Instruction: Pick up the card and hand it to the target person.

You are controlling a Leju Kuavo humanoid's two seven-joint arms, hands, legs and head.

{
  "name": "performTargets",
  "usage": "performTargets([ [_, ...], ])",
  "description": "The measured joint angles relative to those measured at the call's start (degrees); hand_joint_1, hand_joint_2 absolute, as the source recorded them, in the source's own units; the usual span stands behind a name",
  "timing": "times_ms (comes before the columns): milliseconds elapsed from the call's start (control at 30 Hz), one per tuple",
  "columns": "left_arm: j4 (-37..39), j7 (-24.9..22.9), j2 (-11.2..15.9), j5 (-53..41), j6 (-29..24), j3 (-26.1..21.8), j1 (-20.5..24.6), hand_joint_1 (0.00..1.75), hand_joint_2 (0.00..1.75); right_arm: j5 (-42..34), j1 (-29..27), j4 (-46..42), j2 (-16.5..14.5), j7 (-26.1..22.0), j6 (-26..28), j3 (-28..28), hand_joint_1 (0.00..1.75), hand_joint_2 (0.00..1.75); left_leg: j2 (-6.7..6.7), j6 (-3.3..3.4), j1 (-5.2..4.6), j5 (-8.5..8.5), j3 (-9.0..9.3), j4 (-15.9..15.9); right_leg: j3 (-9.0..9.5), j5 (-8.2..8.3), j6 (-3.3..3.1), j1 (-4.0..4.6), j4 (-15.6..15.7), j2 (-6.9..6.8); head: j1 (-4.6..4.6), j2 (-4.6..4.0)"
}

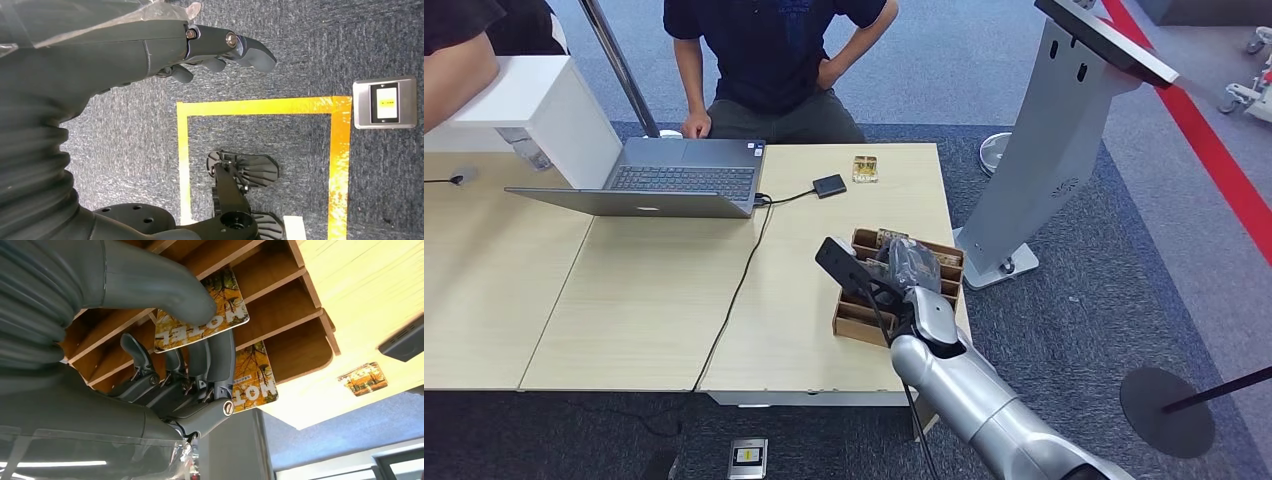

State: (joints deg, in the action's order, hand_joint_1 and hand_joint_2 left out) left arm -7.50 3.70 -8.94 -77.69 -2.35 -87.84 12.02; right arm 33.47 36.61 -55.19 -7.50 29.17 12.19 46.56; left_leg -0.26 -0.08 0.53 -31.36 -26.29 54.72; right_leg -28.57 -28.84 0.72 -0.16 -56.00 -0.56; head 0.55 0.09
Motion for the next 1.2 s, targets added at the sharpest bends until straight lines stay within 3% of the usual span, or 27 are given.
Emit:
performTargets([
  [367,0.0,1.1,0.0,-0.5,-1.2,0.0,0.0,0.00,1.75,1.6,-0.5,-1.5,0.1,-3.2,1.7,0.0,1.41,1.75,0.00,0.00,0.00,0.00,-0.03,0.0,-0.03,0.00,0.00,0.00,0.0,0.00,-0.01,0.00],
  [867,0.0,1.7,0.0,0.4,-0.2,0.0,-0.1,0.00,1.75,4.1,-0.9,-13.5,2.4,-12.0,4.7,-0.1,1.41,1.75,0.00,0.00,0.00,0.00,-0.06,0.0,-0.06,0.00,0.00,0.00,0.0,0.00,0.00,0.00],
  [1067,0.0,1.2,0.0,-0.8,0.3,0.0,0.5,0.00,1.75,4.7,0.9,-13.1,2.5,-18.3,6.5,0.0,1.41,1.75,-0.01,0.00,0.00,0.00,-0.10,0.0,-0.06,0.00,0.00,0.00,0.0,0.00,0.00,0.00],
  [1200,0.0,0.5,-0.1,-2.3,0.8,0.0,1.5,0.00,1.75,6.7,5.1,-6.5,1.1,-24.7,10.4,0.3,1.41,1.75,-0.02,-0.01,0.00,0.01,-0.10,0.0,-0.05,0.01,-0.01,0.00,0.0,0.00,0.00,-0.01],
])
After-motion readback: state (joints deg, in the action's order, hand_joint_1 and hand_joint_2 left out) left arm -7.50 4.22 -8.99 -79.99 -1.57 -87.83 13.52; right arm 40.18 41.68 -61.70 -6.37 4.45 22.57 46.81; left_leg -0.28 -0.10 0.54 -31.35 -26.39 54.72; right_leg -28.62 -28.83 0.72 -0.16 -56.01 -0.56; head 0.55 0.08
